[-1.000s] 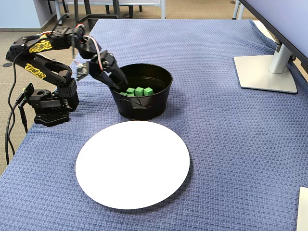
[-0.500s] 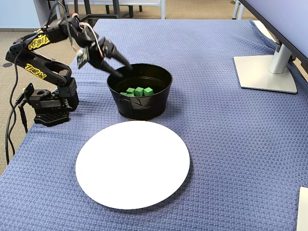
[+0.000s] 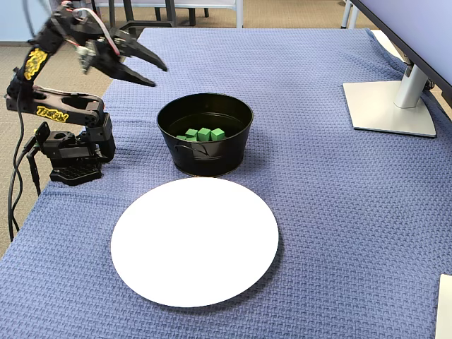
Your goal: Pick up the green cubes from the white plate and place them in the black recipient
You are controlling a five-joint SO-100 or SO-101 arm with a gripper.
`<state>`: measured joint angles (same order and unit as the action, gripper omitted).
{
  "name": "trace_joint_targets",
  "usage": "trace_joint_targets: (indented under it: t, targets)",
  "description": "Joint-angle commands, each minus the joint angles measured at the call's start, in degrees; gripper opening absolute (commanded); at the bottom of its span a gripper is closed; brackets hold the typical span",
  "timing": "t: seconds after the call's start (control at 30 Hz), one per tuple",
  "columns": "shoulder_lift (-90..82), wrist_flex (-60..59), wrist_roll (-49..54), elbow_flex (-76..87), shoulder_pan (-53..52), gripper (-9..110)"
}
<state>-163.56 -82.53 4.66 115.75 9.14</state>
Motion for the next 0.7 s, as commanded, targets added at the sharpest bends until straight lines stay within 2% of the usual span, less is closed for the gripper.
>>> trace_joint_targets:
  t: [0.0, 0.2, 0.5, 0.67]
  targets:
    - [-2.37, -7.91, 2.55, -5.36, -1.32, 12]
    - [-3.52, -16.52, 6.42, -2.29, -5.71, 10]
    - [2.37, -13.80, 9.32, 5.01, -13.62, 8]
    - [5.27, -5.98, 12.13, 17.58, -17.05, 7]
